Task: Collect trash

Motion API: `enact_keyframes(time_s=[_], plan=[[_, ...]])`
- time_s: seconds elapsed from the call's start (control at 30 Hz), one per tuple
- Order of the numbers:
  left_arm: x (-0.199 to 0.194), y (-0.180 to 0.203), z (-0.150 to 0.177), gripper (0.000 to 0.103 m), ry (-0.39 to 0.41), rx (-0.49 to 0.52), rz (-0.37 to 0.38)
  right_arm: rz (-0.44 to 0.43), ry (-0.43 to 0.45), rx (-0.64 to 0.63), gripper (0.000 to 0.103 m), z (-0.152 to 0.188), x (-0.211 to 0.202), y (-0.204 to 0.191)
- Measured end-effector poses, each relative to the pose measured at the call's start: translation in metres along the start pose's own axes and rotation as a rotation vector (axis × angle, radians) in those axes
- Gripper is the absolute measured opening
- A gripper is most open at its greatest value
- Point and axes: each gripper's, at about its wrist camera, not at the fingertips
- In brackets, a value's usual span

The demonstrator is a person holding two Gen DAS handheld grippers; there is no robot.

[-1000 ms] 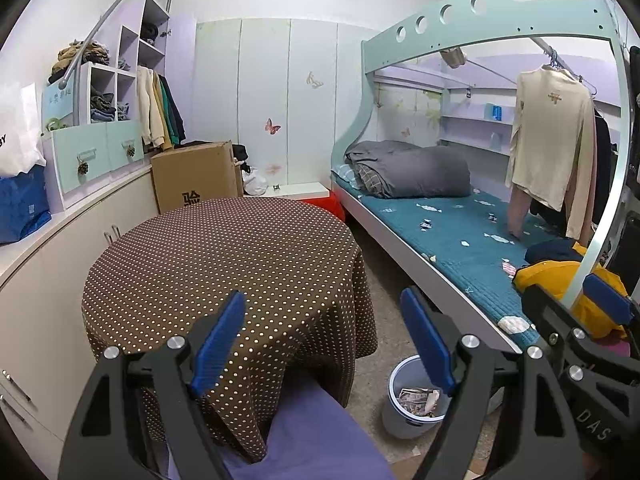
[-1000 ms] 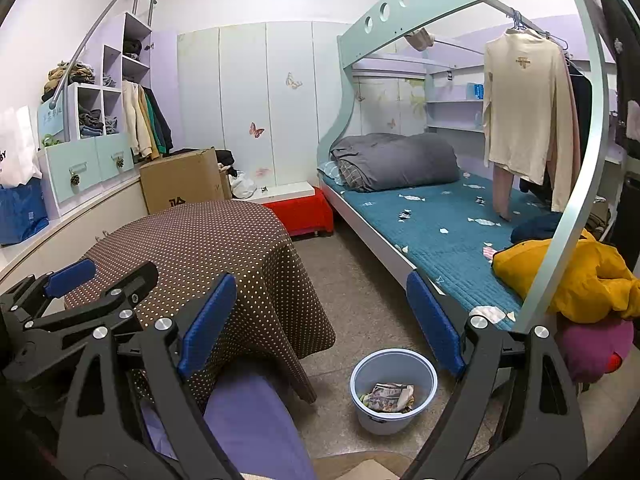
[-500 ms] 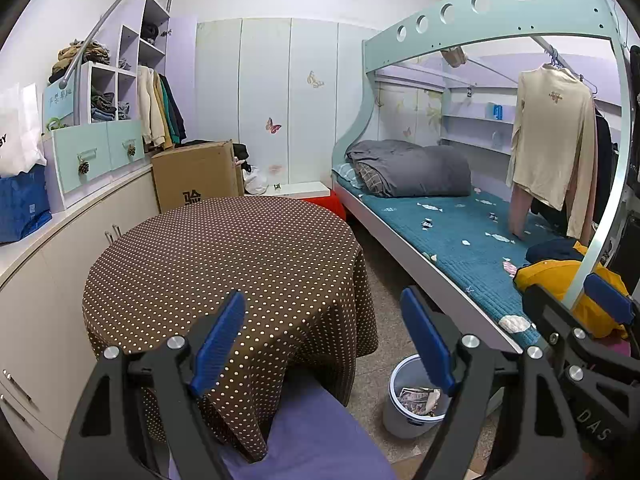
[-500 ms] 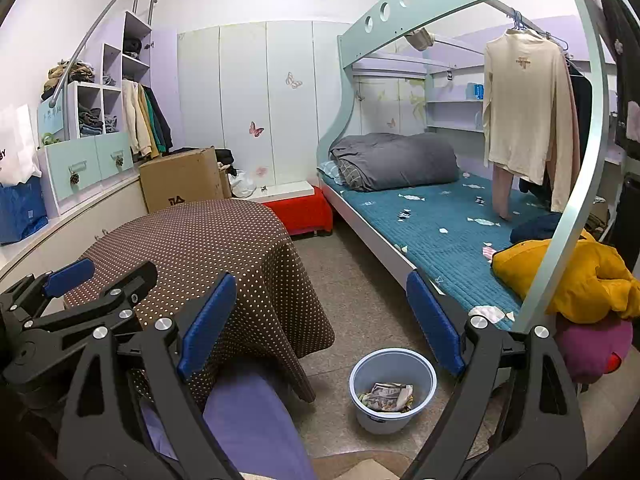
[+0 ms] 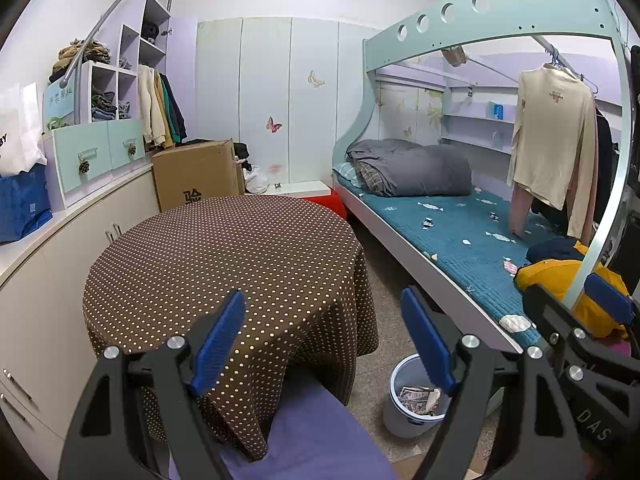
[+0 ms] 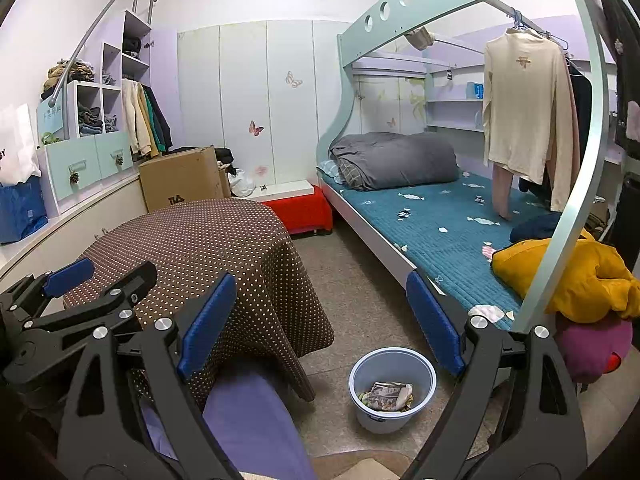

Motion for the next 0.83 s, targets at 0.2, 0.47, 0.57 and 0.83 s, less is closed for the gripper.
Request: enact_keyframes(time_s=[0.2,0.47,0.57,0.83], plan=[[0.0,-0.001,0.004,0.079,-0.003,-0.001,-0.004,-0.002,-0.004,0.001,0.086,0.0,0.0,0.003],[0.001,-0.001,0.003,0.079,-0.008,0.002,-0.008,-0.003,-0.009,-0.001,0.086,-0.001,0.001,0.005],[0.002,-0.001,0.003,0.079,-0.008,0.005,-0.021,-0.003,-0.011,-0.001,0.086,-0.002,0.002,0.006],[0.007,0.0,0.004,0.079,-0.033,0.012,-0.031,-0.01,-0.033,-0.009,0.086,0.001,0.013,0.006]])
Point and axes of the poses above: each gripper's, at about its wrist camera, not at the fingertips, and x roughly the way its jaws point, y to its right, z to its underside, and after that the axes turned 1 degree about x, right-handed
